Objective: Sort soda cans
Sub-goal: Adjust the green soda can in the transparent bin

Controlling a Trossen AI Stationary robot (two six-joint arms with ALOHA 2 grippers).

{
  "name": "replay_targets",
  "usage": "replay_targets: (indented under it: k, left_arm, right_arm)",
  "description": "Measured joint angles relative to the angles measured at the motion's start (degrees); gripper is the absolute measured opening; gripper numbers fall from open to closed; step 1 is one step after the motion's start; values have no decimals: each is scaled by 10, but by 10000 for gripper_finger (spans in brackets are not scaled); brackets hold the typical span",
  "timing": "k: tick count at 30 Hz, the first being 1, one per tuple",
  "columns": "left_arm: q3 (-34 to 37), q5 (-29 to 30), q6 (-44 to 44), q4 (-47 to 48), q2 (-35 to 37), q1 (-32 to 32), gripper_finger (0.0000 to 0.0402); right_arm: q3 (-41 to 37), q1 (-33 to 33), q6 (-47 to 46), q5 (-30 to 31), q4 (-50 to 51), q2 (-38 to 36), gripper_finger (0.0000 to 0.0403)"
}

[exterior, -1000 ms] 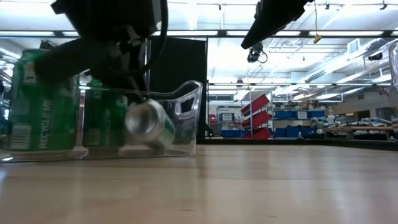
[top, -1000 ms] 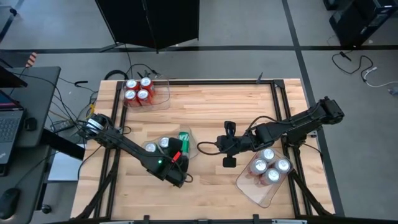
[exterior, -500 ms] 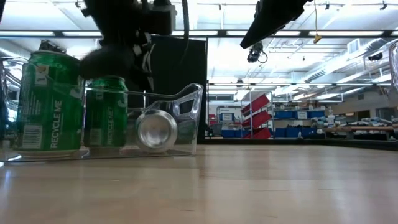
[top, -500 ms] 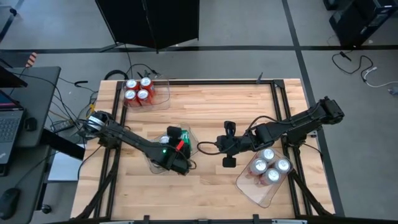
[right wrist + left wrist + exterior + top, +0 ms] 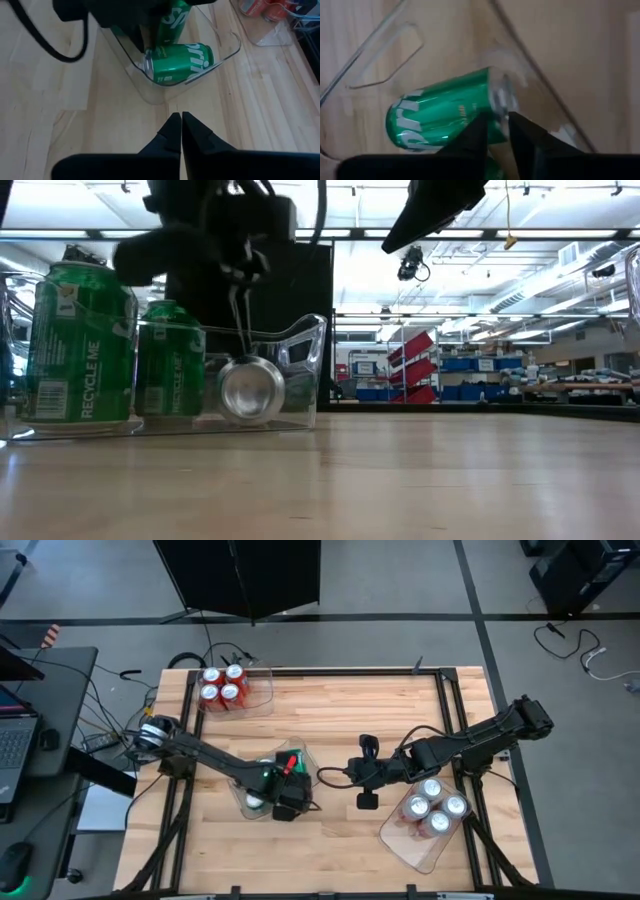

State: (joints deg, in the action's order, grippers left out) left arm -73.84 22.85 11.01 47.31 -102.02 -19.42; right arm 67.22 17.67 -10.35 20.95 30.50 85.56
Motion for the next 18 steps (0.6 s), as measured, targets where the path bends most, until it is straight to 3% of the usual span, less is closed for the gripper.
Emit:
replay_targets:
  k: [9,18]
  left_arm:
    - [2,9,46,-15,0,19,187]
    - [20,9,58,-47,0,18,228]
  right_arm:
    - [0,0,5,0,0,0,3]
    - [0,0,5,0,0,0,6]
